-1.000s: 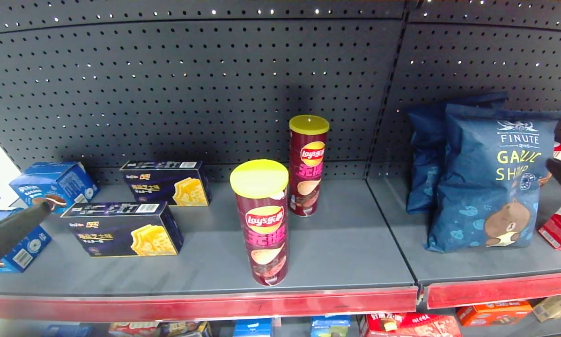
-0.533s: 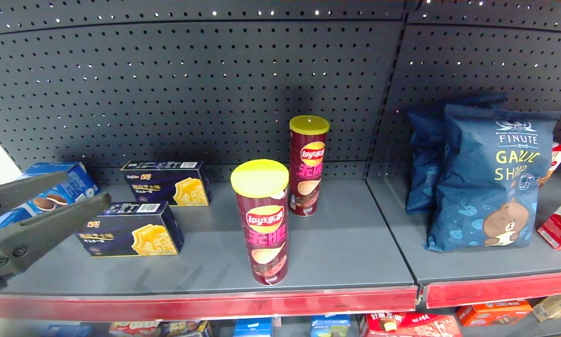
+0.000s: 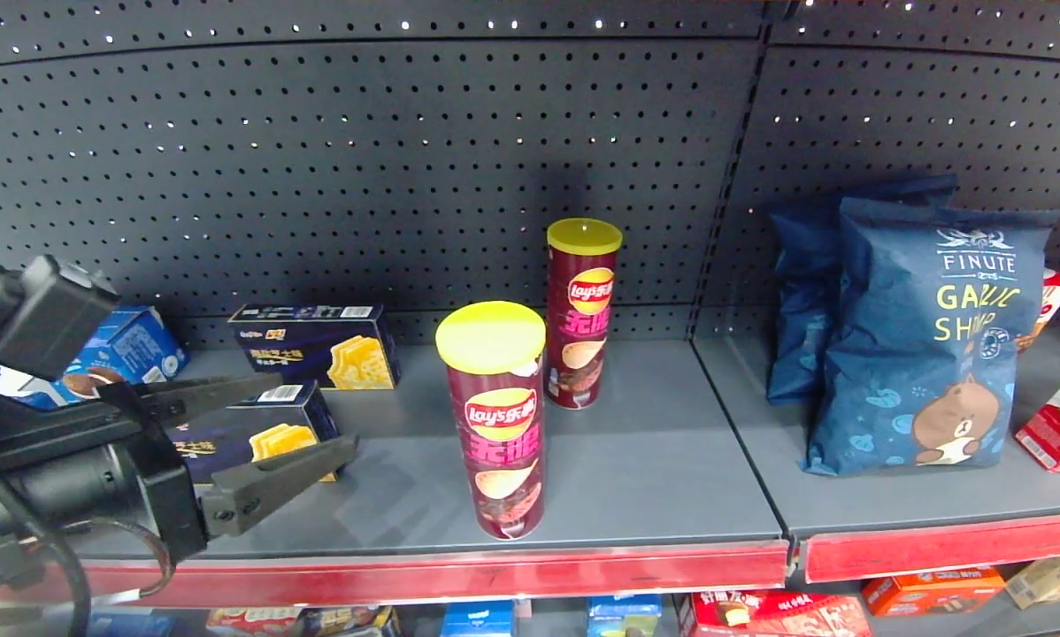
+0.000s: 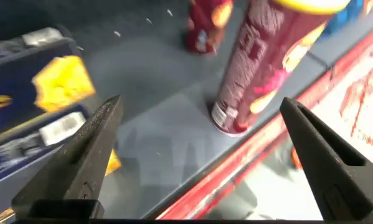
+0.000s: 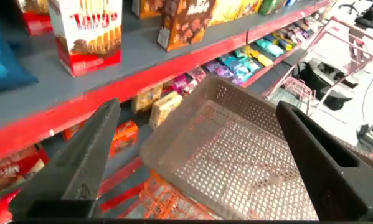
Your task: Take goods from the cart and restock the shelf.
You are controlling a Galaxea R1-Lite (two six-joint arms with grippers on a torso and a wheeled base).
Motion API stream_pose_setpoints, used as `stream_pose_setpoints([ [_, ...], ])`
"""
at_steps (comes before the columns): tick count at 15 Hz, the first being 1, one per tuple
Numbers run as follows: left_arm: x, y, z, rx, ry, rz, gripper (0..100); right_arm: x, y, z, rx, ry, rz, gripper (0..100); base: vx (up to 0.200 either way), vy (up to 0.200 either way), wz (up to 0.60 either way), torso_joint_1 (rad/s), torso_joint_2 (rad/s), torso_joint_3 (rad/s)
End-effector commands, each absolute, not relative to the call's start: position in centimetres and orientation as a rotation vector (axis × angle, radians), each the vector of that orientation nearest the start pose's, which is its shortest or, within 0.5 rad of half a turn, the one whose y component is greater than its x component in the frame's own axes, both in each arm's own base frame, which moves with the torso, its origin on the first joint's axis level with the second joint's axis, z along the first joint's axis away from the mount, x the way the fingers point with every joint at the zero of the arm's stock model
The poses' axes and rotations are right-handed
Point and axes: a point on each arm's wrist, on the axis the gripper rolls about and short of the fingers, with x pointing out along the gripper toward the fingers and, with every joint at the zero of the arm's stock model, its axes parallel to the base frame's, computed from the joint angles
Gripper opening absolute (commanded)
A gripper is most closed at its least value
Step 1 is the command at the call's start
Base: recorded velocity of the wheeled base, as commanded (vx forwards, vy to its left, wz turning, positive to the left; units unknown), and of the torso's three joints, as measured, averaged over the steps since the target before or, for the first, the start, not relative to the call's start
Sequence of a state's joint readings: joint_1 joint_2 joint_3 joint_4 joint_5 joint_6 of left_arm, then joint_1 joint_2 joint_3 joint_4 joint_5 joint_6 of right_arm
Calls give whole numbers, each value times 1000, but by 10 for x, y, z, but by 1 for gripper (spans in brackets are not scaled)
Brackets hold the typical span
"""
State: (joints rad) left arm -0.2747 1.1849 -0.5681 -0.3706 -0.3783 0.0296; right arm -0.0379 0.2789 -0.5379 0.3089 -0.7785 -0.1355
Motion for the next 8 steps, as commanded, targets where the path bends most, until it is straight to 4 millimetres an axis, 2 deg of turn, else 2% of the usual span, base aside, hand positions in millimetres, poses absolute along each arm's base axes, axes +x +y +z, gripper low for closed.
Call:
stream_pose_setpoints([
  [1, 181, -65, 194, 39, 341, -681, 100, -51, -13, 186, -140, 86, -824, 100, 0, 0, 0, 0, 0, 0],
  [4, 191, -69, 179, 101, 394, -692, 100, -48, -13, 185, -142, 94, -817, 100, 0, 0, 0, 0, 0, 0],
  [8, 205, -72, 177, 109, 408, -670, 100, -46, -13, 178, -151, 113, -811, 100, 0, 0, 0, 0, 0, 0],
])
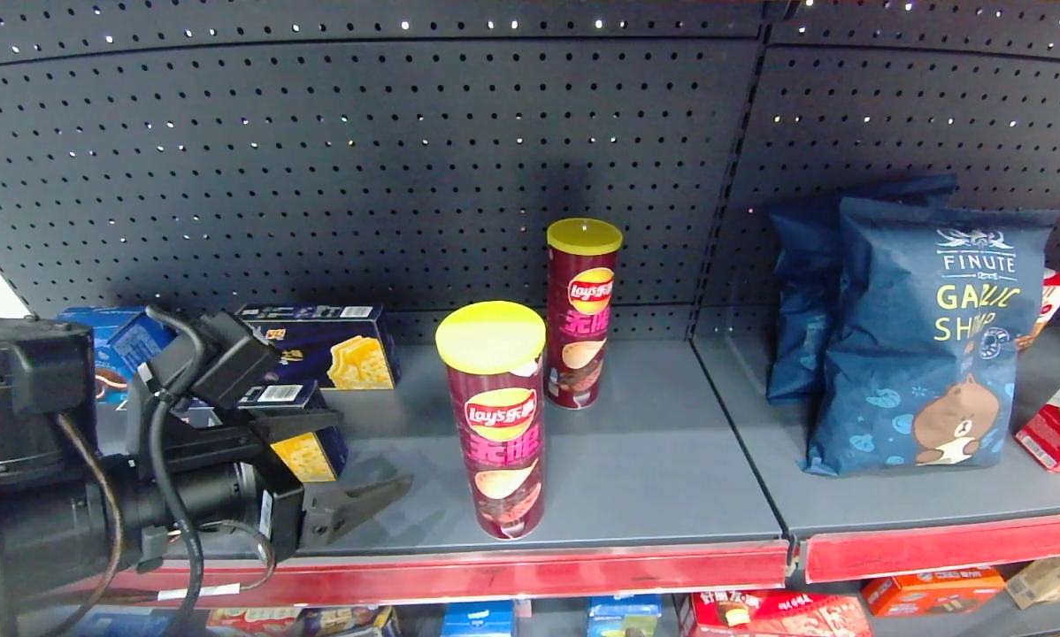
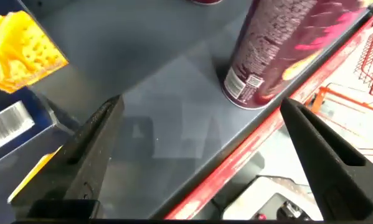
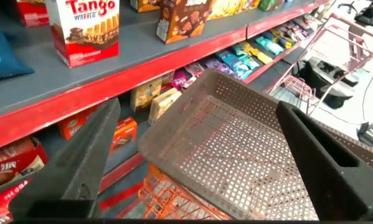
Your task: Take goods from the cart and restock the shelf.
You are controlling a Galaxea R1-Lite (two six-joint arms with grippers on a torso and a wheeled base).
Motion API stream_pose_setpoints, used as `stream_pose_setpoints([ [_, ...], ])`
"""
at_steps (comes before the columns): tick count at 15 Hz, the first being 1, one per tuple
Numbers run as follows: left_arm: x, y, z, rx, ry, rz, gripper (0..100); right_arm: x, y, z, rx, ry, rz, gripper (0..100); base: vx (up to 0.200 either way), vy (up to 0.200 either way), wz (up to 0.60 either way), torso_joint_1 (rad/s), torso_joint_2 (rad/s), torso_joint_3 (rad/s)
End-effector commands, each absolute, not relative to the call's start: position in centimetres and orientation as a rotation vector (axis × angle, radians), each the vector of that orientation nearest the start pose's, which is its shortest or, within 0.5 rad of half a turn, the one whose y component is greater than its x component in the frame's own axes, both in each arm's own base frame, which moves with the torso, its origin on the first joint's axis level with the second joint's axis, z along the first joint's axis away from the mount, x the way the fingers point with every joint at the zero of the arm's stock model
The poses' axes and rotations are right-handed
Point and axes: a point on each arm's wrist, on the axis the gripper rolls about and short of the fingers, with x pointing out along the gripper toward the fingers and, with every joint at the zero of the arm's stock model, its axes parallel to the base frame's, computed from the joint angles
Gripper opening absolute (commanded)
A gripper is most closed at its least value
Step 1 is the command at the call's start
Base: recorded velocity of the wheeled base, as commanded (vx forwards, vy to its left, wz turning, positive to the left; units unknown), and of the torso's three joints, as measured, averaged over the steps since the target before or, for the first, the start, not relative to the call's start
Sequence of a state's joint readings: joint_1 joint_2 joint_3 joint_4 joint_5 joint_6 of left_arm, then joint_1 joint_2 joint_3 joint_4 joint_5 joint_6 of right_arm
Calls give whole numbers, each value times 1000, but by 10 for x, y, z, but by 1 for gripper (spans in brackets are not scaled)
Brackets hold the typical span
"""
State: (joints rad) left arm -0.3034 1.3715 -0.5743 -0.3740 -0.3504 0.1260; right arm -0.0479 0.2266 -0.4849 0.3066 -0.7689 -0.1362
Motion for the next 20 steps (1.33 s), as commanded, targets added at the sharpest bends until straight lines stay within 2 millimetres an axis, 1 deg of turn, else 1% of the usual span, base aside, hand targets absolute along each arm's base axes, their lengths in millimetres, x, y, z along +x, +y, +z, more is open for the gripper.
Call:
stream_pose_setpoints([
  [1, 207, -73, 178, 109, 404, -670, 100, -46, -13, 178, -151, 113, -811, 100, 0, 0, 0, 0, 0, 0],
  [3, 217, -79, 182, 113, 397, -679, 100, -45, -14, 176, -153, 119, -809, 100, 0, 0, 0, 0, 0, 0],
  [4, 222, -85, 183, 120, 393, -691, 100, -45, -14, 176, -153, 119, -809, 100, 0, 0, 0, 0, 0, 0],
  [5, 223, -88, 184, 123, 392, -693, 100, -45, -14, 176, -153, 119, -809, 100, 0, 0, 0, 0, 0, 0],
  [6, 229, -94, 185, 130, 387, -696, 100, -45, -14, 176, -152, 118, -810, 100, 0, 0, 0, 0, 0, 0],
  [7, 232, -96, 186, 131, 384, -696, 100, -45, -14, 176, -152, 118, -810, 100, 0, 0, 0, 0, 0, 0],
  [9, 238, -103, 185, 135, 389, -709, 100, -45, -13, 176, -152, 116, -811, 100, 0, 0, 0, 0, 0, 0],
  [15, 239, -106, 181, 155, 399, -724, 100, -45, -13, 176, -150, 114, -812, 100, 0, 0, 0, 0, 0, 0],
  [20, 239, -115, 177, 161, 412, -753, 100, -45, -13, 176, -150, 116, -812, 100, 0, 0, 0, 0, 0, 0],
])
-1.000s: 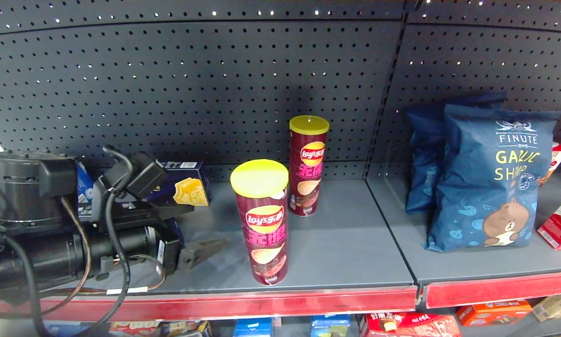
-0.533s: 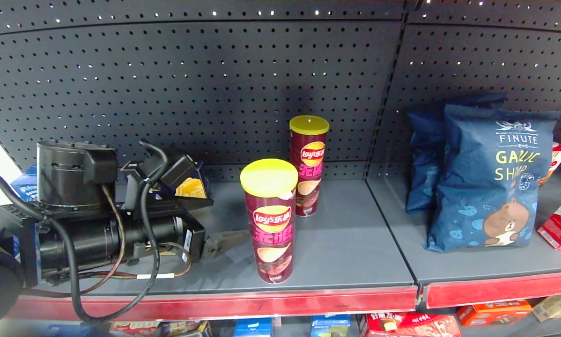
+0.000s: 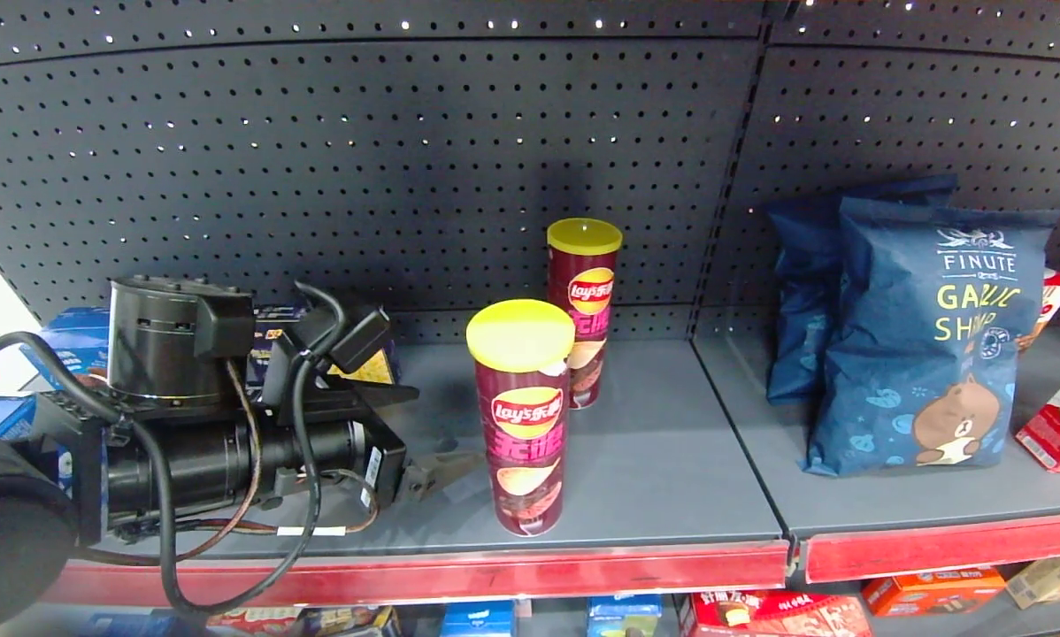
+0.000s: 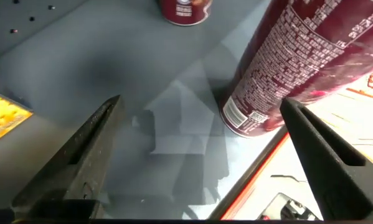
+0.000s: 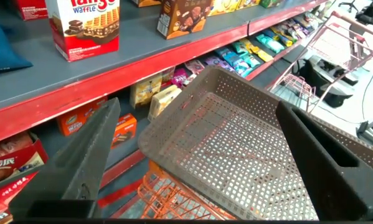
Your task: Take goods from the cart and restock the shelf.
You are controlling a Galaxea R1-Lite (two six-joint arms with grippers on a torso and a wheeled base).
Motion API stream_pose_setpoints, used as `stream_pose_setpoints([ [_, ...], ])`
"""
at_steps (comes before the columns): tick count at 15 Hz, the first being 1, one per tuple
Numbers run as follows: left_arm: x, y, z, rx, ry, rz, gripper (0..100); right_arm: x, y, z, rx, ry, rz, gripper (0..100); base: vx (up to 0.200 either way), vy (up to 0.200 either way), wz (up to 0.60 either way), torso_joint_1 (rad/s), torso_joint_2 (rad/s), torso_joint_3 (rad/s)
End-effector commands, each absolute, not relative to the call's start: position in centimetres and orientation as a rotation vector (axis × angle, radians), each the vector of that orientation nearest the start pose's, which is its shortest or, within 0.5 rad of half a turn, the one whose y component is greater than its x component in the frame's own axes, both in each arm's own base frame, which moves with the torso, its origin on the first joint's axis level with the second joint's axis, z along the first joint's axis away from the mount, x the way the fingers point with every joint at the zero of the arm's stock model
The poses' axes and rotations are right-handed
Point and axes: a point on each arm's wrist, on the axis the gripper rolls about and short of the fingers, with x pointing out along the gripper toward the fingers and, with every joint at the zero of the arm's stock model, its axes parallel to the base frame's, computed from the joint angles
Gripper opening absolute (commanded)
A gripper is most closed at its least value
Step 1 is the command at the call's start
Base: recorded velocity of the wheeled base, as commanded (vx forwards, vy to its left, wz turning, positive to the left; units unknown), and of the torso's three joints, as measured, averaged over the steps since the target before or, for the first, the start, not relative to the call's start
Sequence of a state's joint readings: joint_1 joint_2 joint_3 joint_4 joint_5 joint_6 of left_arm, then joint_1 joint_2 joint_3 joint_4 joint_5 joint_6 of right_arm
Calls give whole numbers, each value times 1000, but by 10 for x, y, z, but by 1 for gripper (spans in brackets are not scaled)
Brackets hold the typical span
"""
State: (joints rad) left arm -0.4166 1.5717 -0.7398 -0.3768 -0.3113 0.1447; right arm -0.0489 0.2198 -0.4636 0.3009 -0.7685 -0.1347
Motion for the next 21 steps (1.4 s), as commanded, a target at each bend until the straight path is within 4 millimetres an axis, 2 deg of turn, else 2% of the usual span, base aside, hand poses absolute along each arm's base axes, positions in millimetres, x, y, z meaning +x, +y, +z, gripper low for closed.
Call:
stream_pose_setpoints([
  [1, 239, -116, 176, 162, 414, -757, 100, -45, -13, 175, -151, 117, -812, 100, 0, 0, 0, 0, 0, 0],
  [7, 240, -123, 173, 168, 424, -777, 100, -44, -13, 172, -154, 128, -817, 100, 0, 0, 0, 0, 0, 0],
  [14, 253, -139, 171, 177, 426, -792, 100, -43, -13, 168, -158, 138, -817, 100, 0, 0, 0, 0, 0, 0],
  [21, 258, -152, 170, 180, 416, -812, 100, -40, -13, 166, -156, 134, -819, 100, 0, 0, 0, 0, 0, 0],
])
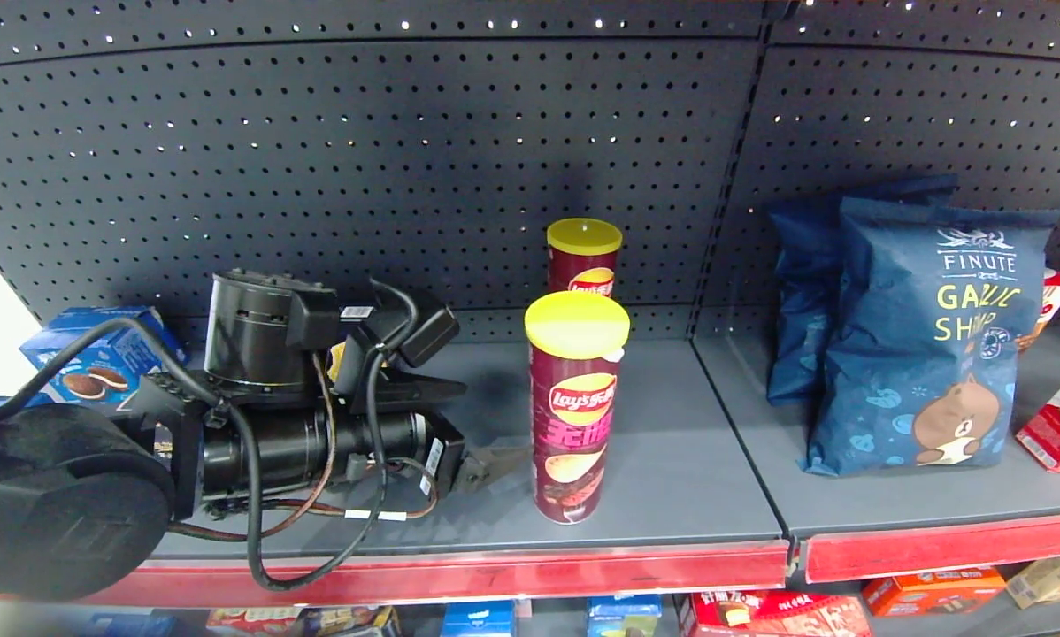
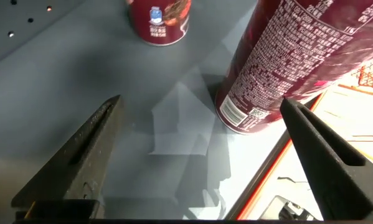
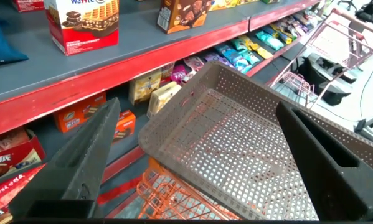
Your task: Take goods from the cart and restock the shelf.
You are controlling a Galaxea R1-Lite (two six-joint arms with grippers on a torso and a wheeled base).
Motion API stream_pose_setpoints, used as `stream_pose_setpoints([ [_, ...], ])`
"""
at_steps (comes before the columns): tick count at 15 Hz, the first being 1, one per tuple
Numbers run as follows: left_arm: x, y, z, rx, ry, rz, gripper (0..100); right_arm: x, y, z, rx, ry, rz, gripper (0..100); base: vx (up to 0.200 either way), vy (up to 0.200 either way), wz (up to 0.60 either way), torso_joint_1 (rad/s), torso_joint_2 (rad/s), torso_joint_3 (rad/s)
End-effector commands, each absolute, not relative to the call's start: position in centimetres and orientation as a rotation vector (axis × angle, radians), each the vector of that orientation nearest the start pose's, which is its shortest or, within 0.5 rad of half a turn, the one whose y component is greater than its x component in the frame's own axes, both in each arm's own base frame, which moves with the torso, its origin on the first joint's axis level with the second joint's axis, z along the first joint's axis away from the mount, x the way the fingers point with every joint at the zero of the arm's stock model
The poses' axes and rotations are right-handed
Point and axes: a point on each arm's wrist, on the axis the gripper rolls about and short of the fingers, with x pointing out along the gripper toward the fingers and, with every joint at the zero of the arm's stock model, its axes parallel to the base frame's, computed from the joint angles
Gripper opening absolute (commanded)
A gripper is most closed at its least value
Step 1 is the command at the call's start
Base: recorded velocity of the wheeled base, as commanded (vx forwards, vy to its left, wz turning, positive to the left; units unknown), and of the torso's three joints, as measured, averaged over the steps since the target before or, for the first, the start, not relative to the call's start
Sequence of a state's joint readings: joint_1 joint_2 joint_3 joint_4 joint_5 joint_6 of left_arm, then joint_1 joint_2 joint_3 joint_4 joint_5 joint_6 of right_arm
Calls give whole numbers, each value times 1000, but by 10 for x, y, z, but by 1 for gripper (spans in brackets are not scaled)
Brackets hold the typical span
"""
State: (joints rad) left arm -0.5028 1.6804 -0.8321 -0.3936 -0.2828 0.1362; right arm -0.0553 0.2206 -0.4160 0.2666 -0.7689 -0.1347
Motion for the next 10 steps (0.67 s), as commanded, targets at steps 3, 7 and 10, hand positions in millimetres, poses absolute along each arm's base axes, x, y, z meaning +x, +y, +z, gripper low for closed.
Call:
stream_pose_setpoints([
  [3, 258, -157, 172, 180, 408, -823, 100, -40, -13, 166, -155, 133, -825, 100, 0, 0, 0, 0, 0, 0],
  [7, 261, -159, 171, 182, 408, -823, 100, -40, -13, 166, -155, 133, -825, 100, 0, 0, 0, 0, 0, 0],
  [10, 263, -161, 173, 180, 402, -824, 100, -40, -13, 166, -155, 133, -825, 100, 0, 0, 0, 0, 0, 0],
])
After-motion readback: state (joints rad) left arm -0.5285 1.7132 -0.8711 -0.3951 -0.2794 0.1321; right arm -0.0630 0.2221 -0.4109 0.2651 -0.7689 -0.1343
